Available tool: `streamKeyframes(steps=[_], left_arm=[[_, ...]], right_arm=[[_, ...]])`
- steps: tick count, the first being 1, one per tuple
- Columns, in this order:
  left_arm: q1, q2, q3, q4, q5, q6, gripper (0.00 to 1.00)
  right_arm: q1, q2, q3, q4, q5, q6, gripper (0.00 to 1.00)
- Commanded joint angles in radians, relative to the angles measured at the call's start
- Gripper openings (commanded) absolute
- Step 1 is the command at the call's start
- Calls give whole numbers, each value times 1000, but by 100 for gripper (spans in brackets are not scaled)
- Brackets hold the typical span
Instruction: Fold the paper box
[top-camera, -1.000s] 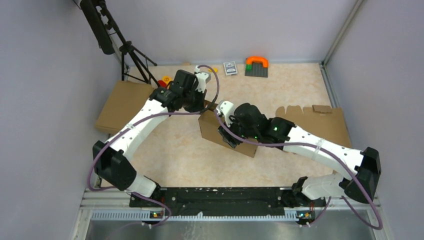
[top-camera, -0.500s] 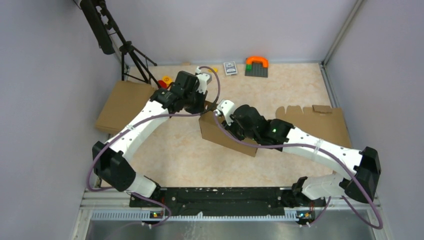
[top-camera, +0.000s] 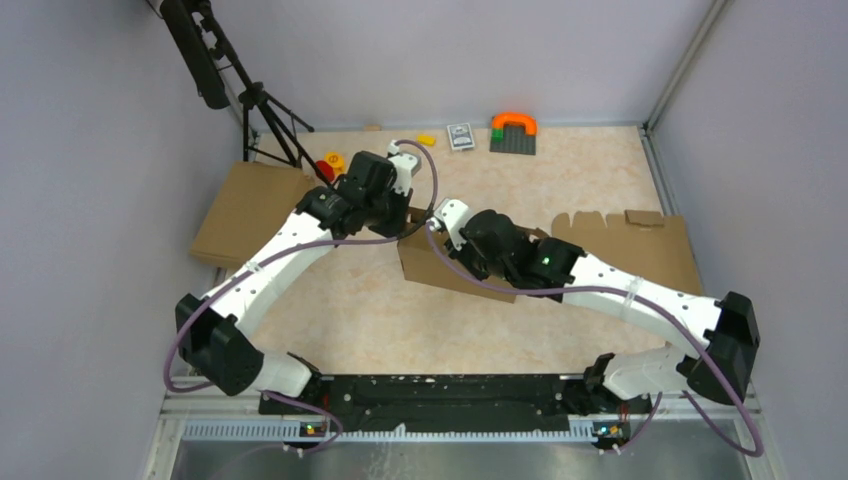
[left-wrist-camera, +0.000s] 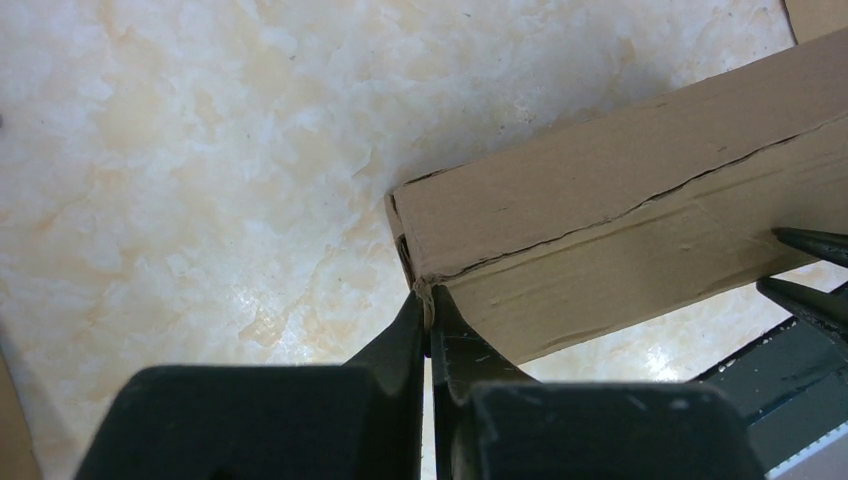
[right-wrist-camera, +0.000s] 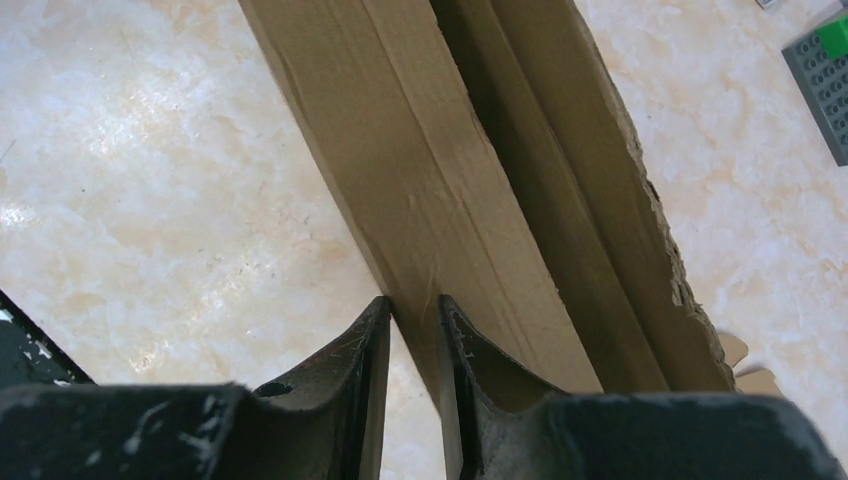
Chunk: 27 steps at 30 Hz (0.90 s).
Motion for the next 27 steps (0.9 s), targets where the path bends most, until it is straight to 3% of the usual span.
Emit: streamKeyframes(steps=[1, 6, 14, 19, 27], left_arm=[[-26, -33, -49, -17, 5, -33, 0], [-31, -22, -55, -6, 2, -43, 0], [-30, -11, -46, -3, -1, -43, 0], [-31, -6, -48, -4, -1, -46, 0], [-33, -10, -66, 8, -5, -58, 0]], right_arm=[[11, 26, 3, 12, 36, 32, 23], [10, 31, 12, 45, -18, 25, 39], [24, 53, 66, 94, -36, -10, 39], [44, 86, 47, 219, -45, 8, 38], [47, 153, 53, 279, -10, 9, 33]])
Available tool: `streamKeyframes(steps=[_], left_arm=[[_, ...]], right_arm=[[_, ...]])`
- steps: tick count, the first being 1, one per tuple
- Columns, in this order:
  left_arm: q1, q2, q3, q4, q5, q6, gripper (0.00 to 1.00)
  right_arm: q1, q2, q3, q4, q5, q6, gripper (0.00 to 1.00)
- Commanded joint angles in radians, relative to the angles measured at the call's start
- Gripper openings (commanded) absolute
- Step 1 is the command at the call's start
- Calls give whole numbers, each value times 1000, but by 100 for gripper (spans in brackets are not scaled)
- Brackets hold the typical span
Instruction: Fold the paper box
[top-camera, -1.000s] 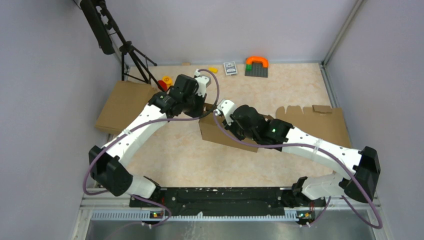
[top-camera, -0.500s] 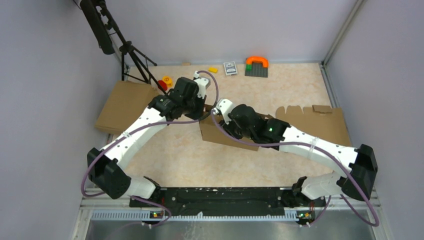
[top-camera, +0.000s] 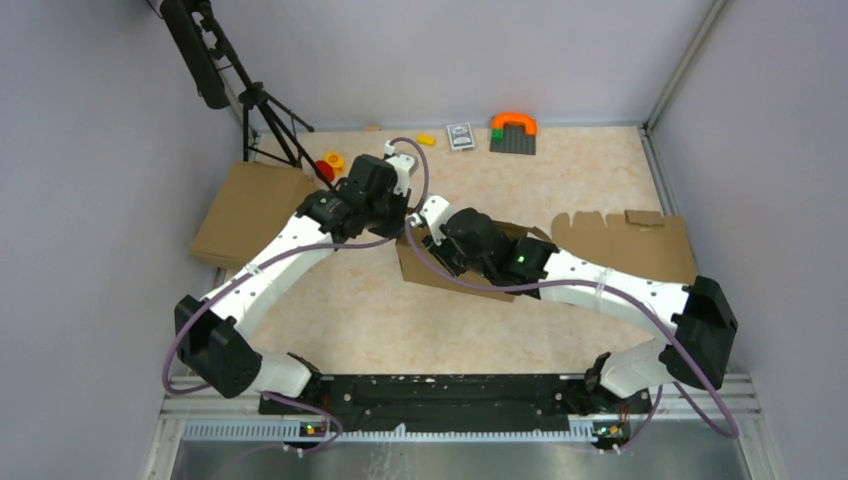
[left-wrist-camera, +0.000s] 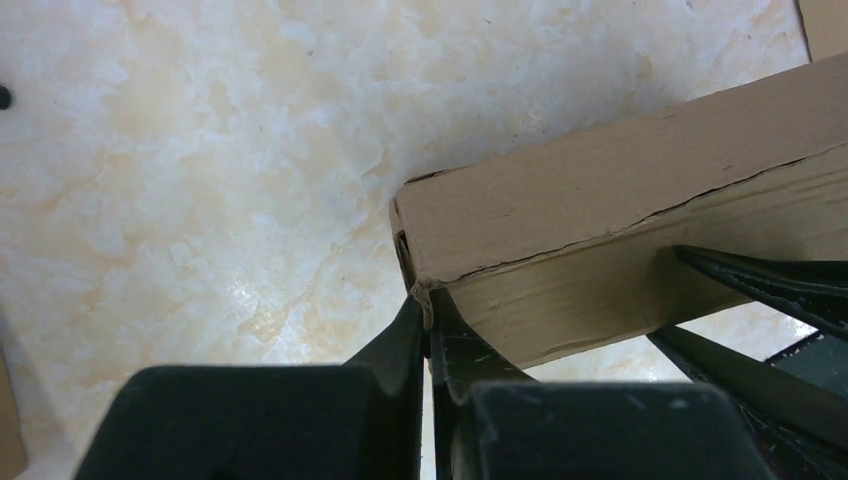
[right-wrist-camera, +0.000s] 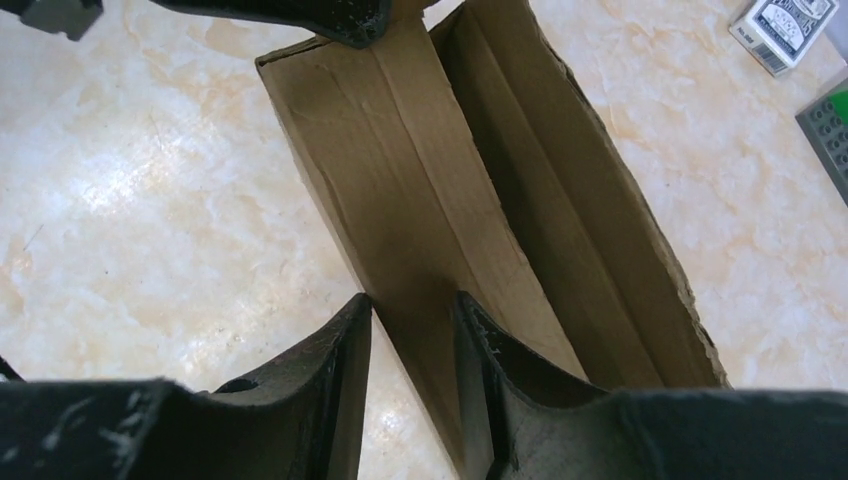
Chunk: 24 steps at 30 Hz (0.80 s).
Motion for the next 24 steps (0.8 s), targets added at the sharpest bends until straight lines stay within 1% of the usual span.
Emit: streamKeyframes(steps=[1, 5, 14, 20, 24], left_arm=[[-21, 5, -39, -16, 45, -12, 0], [-27, -10, -57, -4, 44, -25, 0], [-41, -41, -132, 24, 27, -76, 0], [-47, -99, -192, 46, -9, -99, 0], [-48, -108, -178, 42, -16, -97, 10]], right_arm=[[27, 39, 33, 100, 0, 0, 33], [28, 41, 26, 97, 33, 21, 29], [27, 34, 15, 96, 47, 41, 27], [28, 31, 16, 87, 45, 43, 27], [27, 23, 9, 100, 3, 35, 27]])
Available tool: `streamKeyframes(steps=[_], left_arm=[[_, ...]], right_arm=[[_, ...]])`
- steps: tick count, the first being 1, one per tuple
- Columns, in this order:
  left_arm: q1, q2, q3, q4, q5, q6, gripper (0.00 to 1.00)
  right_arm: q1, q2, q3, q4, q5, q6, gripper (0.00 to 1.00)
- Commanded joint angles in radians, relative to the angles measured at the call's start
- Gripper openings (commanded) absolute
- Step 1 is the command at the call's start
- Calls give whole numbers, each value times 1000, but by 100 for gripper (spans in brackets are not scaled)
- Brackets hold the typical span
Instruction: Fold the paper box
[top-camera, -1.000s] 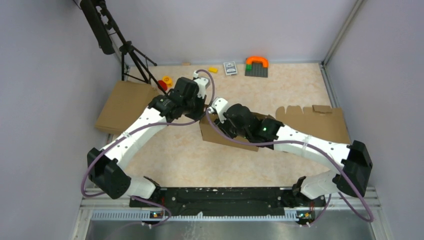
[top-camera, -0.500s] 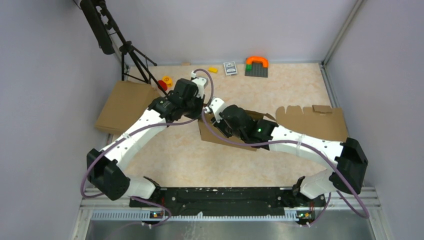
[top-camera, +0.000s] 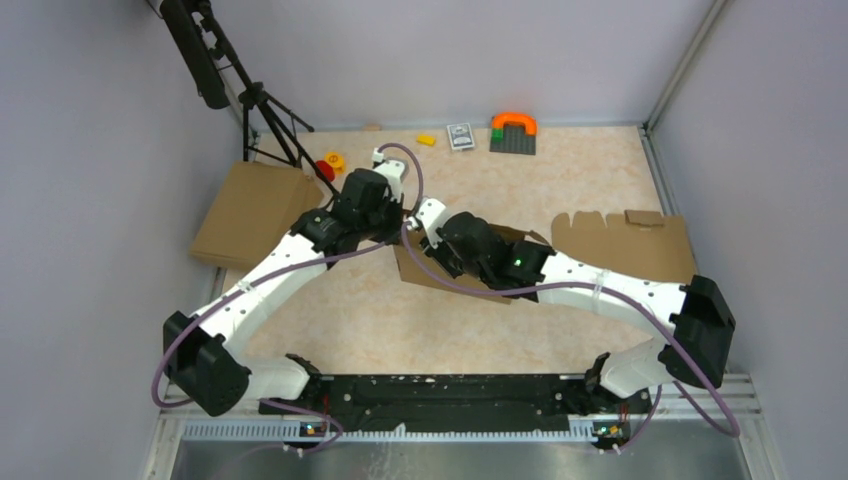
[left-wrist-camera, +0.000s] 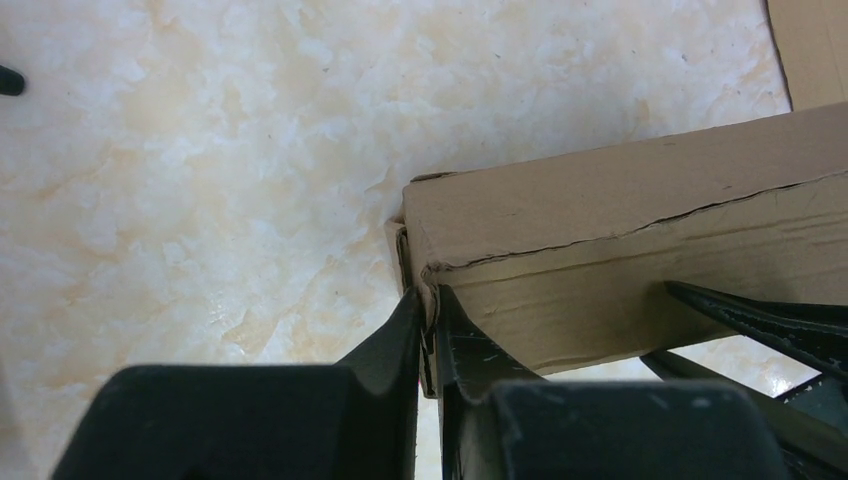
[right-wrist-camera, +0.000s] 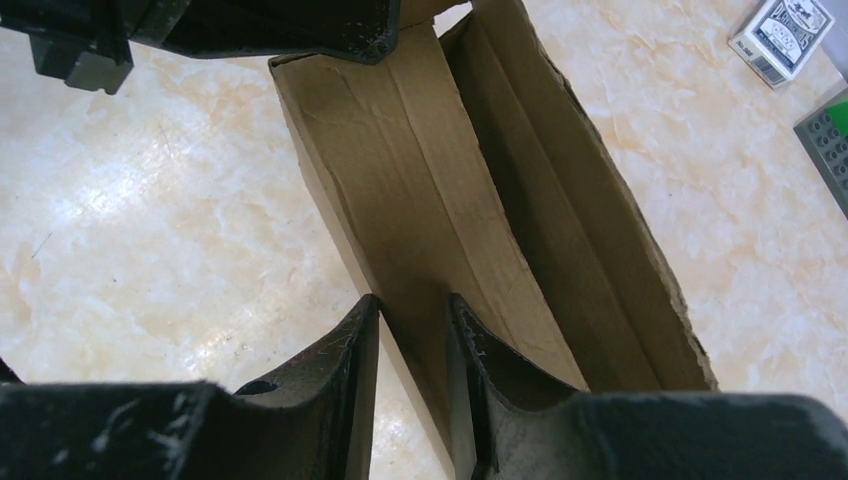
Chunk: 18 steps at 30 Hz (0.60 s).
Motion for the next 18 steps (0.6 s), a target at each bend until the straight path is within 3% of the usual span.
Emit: streamKeyframes(steps=[1, 5, 11, 18], left_arm=[[-30, -10, -23, -105, 55, -15, 12], [-30, 3, 11, -111, 53, -4, 22], [-30, 0, 48, -137, -7, -11, 46], [-29, -45, 61, -163, -66, -13, 61]], right_arm=[[4, 8, 7, 79, -45, 33, 27], [4, 2, 7, 79, -75, 24, 27], [4, -12, -3, 84, -91, 17, 27], [4, -6, -2, 76, -87, 12, 27]])
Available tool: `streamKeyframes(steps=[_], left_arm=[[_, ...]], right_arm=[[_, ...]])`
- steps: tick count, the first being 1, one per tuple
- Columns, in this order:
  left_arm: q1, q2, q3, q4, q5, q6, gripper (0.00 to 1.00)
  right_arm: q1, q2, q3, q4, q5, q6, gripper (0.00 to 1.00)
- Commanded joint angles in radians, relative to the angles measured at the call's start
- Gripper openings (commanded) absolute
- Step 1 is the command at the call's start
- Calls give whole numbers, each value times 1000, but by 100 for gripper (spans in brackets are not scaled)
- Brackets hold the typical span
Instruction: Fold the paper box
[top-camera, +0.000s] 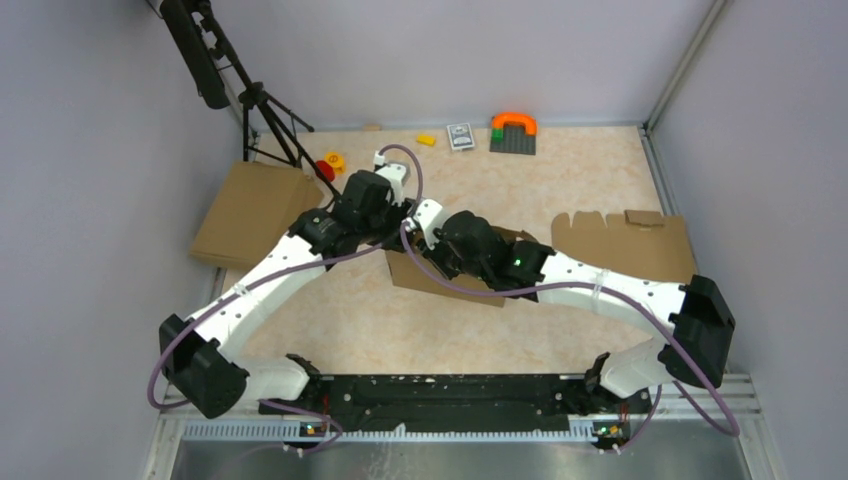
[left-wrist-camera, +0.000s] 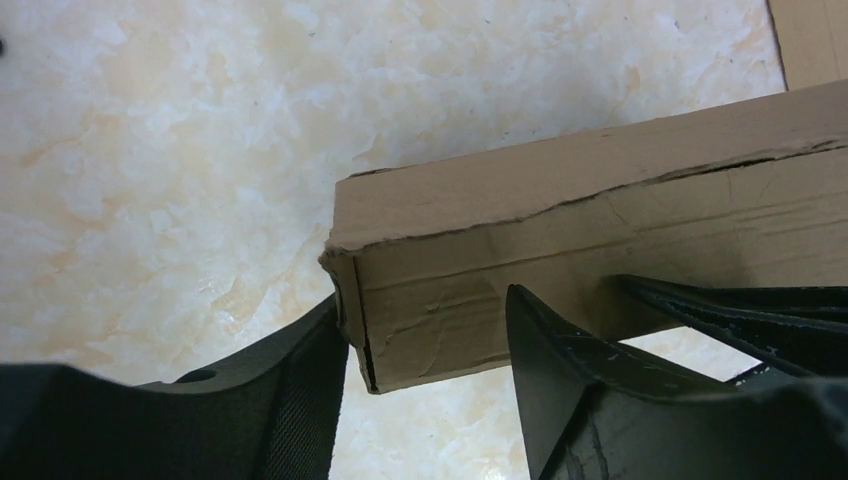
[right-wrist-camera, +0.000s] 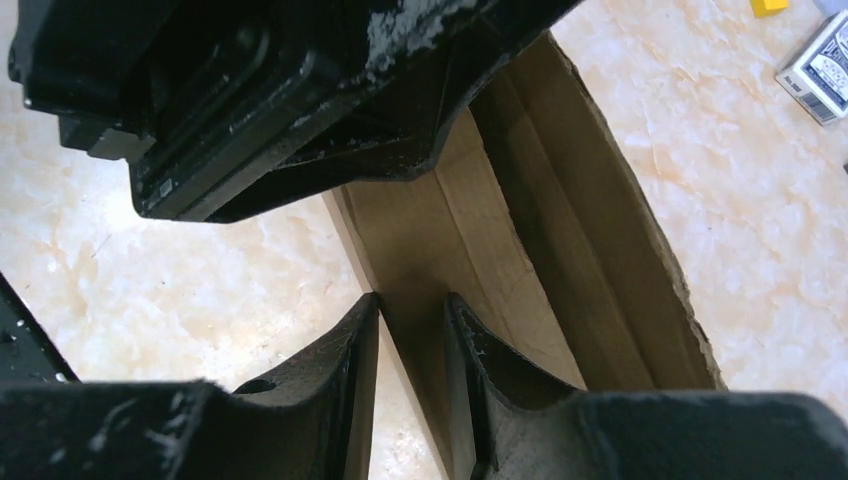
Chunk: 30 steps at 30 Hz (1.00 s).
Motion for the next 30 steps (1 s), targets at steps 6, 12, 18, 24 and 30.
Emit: streamKeyframes(steps=[6, 12, 18, 24, 30], left_arm=[[-4, -60, 25, -96, -48, 16, 65], [1, -76, 27, -101, -72, 14, 65], [29, -107, 58, -77, -51, 37, 64], [77, -80, 96, -49, -30, 66, 46], [80, -34, 113, -50, -24, 73, 33]], right_arm=[[4, -5, 0, 40, -12, 7, 28], [4, -14, -3, 36, -16, 6, 27], [4, -16, -1, 31, -15, 4, 28], [4, -17, 0, 27, -19, 5, 27], [4, -15, 6, 24, -13, 4, 27]])
